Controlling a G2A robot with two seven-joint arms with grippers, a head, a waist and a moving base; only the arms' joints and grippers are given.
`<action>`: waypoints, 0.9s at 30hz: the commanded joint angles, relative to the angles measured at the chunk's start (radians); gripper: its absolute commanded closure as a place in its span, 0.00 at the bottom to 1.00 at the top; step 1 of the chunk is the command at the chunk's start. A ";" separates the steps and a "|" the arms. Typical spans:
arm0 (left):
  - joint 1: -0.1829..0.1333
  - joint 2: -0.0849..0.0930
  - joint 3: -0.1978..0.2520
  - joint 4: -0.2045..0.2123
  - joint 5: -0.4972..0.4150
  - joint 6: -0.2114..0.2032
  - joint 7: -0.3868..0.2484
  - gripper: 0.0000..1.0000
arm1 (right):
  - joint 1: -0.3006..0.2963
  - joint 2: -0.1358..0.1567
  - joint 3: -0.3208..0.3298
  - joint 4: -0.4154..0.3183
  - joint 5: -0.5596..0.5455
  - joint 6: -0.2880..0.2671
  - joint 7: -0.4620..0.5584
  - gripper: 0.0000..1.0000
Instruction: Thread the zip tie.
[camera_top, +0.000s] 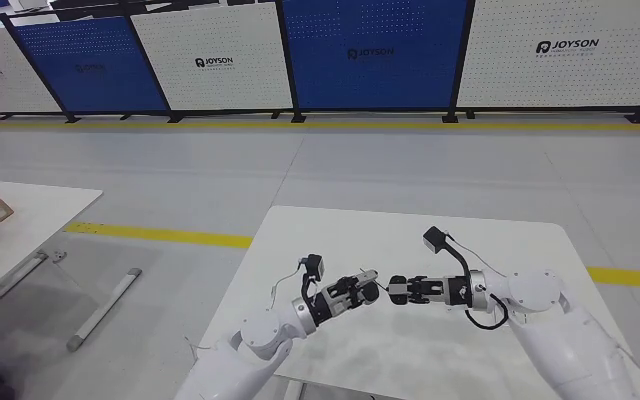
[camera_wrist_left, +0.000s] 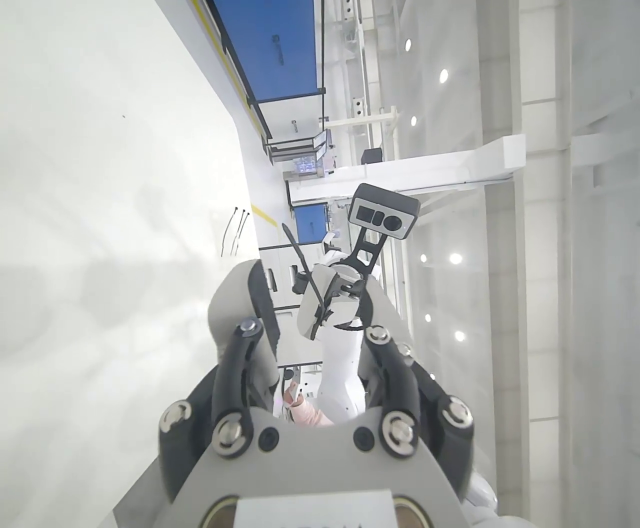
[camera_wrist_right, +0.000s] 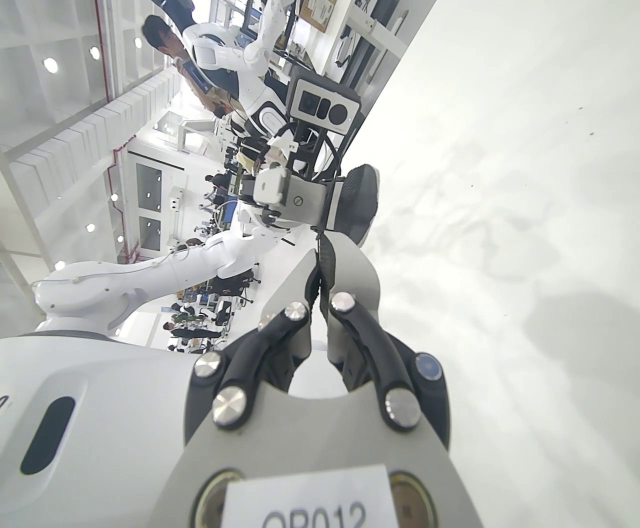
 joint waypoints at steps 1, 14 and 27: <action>0.003 0.001 -0.002 0.001 0.003 -0.006 -0.008 0.79 | 0.000 0.000 0.000 0.000 0.000 0.000 0.000 1.00; 0.000 0.000 -0.003 -0.002 -0.010 0.014 -0.004 0.80 | 0.000 0.000 0.000 0.000 0.000 0.000 0.000 1.00; -0.008 -0.003 0.007 0.007 -0.008 0.015 -0.013 1.00 | 0.000 0.000 0.000 0.000 0.000 0.000 0.000 1.00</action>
